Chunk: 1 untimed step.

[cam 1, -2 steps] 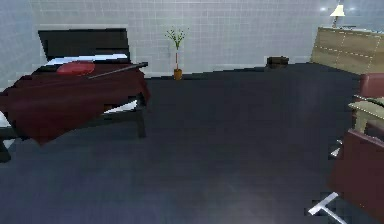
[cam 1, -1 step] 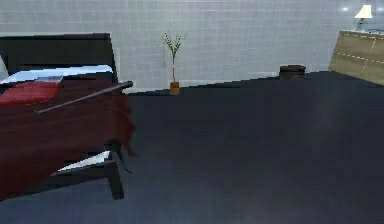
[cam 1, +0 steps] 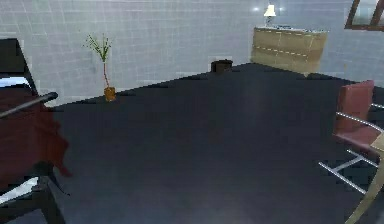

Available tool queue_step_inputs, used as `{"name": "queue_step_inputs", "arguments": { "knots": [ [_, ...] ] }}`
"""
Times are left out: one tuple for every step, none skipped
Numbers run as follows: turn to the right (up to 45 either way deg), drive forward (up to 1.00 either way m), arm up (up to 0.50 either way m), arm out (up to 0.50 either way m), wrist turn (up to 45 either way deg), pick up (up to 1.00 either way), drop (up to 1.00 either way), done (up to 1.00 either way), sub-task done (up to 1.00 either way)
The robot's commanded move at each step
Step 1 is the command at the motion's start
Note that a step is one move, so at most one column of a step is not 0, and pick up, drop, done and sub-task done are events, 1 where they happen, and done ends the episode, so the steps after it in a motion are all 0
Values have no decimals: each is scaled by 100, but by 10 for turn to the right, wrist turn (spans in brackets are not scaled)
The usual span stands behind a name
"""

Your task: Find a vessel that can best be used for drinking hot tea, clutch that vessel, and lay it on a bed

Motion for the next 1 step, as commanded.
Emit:
{"name": "queue_step_inputs", "arguments": {
  "knots": [
    [0,100,0,0,0,0,0,0,0]
  ]
}}
